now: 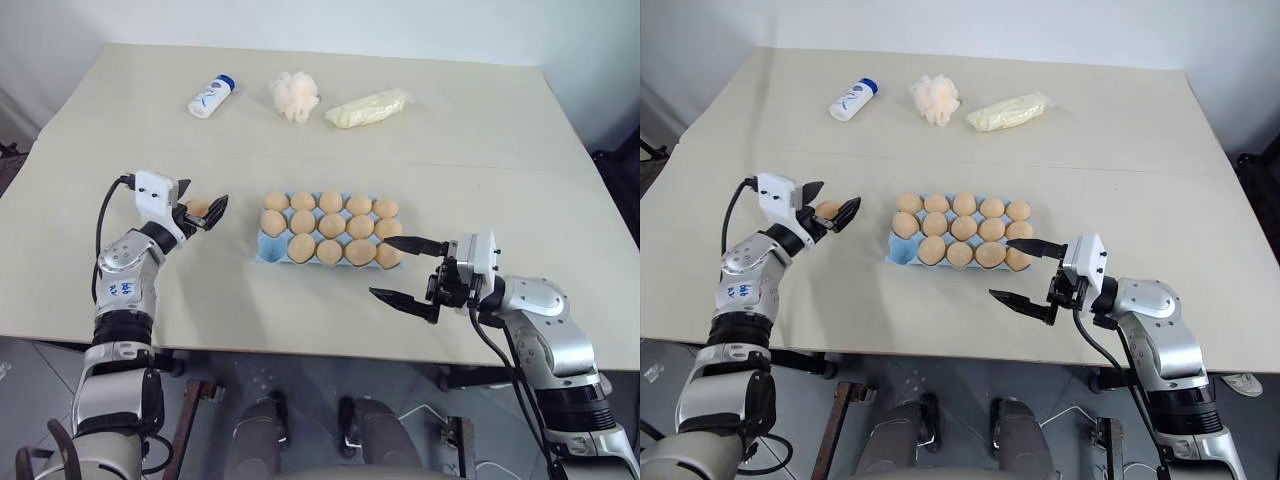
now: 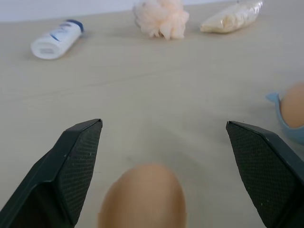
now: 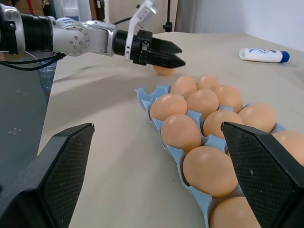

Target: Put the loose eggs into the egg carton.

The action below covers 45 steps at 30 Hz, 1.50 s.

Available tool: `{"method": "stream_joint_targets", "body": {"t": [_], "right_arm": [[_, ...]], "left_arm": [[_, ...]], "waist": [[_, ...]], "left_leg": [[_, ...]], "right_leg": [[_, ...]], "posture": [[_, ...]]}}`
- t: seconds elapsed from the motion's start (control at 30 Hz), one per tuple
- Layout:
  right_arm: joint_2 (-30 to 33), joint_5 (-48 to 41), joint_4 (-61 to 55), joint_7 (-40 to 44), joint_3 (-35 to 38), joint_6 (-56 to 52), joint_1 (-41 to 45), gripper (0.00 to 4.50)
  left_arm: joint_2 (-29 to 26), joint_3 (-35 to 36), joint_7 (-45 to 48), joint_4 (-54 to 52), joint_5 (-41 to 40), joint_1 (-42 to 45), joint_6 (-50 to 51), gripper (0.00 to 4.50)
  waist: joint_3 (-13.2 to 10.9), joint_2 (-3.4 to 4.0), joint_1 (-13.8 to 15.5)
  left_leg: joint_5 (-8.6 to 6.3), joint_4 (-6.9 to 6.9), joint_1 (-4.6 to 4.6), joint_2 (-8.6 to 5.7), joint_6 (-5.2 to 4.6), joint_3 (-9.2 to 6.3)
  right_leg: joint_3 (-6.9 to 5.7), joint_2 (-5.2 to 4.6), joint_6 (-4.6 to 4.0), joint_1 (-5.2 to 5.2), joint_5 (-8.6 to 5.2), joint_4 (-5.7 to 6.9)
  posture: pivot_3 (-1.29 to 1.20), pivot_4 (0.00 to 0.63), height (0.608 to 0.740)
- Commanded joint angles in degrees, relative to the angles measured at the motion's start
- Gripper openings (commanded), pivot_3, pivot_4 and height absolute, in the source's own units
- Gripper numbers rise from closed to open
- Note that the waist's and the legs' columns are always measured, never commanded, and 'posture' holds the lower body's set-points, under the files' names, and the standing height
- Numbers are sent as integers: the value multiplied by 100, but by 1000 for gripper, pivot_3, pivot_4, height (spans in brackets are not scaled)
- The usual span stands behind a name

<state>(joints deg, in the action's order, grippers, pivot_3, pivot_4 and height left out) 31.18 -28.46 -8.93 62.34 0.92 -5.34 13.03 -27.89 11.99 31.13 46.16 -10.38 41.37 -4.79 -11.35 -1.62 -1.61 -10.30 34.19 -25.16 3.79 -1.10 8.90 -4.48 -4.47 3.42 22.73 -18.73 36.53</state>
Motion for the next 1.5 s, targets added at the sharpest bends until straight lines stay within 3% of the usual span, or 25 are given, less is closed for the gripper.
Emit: {"method": "stream_joint_targets", "body": {"t": [0.03, 0.13, 0.23, 0.37, 0.53, 0.77, 1.0, 1.1, 1.23, 1.5], "right_arm": [[65, -95, -266, -96, 195, 1, -49, 4500], [87, -98, -287, -137, 222, -1, -73, 4500], [105, -106, -285, -143, 242, 5, -85, 4500], [92, -105, -301, -160, 240, -23, -102, 4500], [103, -79, -321, -161, 247, -54, -149, 4500], [66, -34, -255, -156, 209, -64, -110, 4500], [15, -17, -271, -192, 179, -63, -112, 4500], [2, -19, -269, -210, 178, -57, -118, 4500], [-20, -25, -292, -233, 163, -65, -126, 4500], [-55, -11, -316, -271, 154, -42, -231, 4500]], "left_arm": [[-89, -76, -29, 386, 169, 240, -151, 4452], [-97, -205, -39, 554, 342, 252, -299, 4452], [-48, -149, 25, 621, 267, 263, -277, 3876], [42, -47, 498, 407, -10, 131, -352, 2698], [172, 173, 1549, -893, -805, -455, -706, 2698], [278, -403, 2181, -2622, -1055, -1061, 159, 2698], [197, -722, 2385, -2924, -922, -1268, 450, 2698], [184, -783, 2495, -2887, -919, -1251, 472, 3290], [195, -796, 2425, -2681, -760, -1158, 212, 4492], [-41, -195, 2069, -2473, -895, -1290, -115, 4492]], "waist": [[0, 0, 0], [0, 0, 4], [0, 0, 6], [0, 0, 8], [0, 0, -8], [0, 0, 5], [0, 0, -8], [0, 0, -3], [0, 0, 2], [0, 0, -5]], "left_leg": [[-2, 5, 0, 0, 3, 2], [-3, 15, -1, -1, 3, 1], [-3, 13, -1, 0, 3, 1], [-3, 5, -1, 0, 3, 0], [-3, 1, -2, 1, 3, 4], [-1, 15, 4, 0, 2, 3], [0, 21, 6, 1, 0, 0], [0, 17, 5, 2, 0, 0], [0, 16, 3, 2, 0, 0], [0, 14, 4, 3, 0, -2]], "right_leg": [[0, -2, 0, 0, 0, 1], [3, -9, 0, -2, 6, 6], [6, -13, -3, -2, 9, 5], [7, -14, -5, 1, 8, 3], [9, -14, -5, 5, 8, 1], [9, -14, -6, -5, 7, 15], [10, -16, -8, -9, 9, 16], [10, -15, -12, -5, 7, 16], [8, -15, -13, -4, 6, 15], [9, -15, -14, -3, 6, 17]], "posture": [[0, 150, 740], [0, 150, 740], [0, 150, 740], [0, 150, 740], [0, 150, 740], [0, 150, 740], [0, 150, 740], [0, 150, 740], [0, 150, 740], [0, 150, 740]]}}
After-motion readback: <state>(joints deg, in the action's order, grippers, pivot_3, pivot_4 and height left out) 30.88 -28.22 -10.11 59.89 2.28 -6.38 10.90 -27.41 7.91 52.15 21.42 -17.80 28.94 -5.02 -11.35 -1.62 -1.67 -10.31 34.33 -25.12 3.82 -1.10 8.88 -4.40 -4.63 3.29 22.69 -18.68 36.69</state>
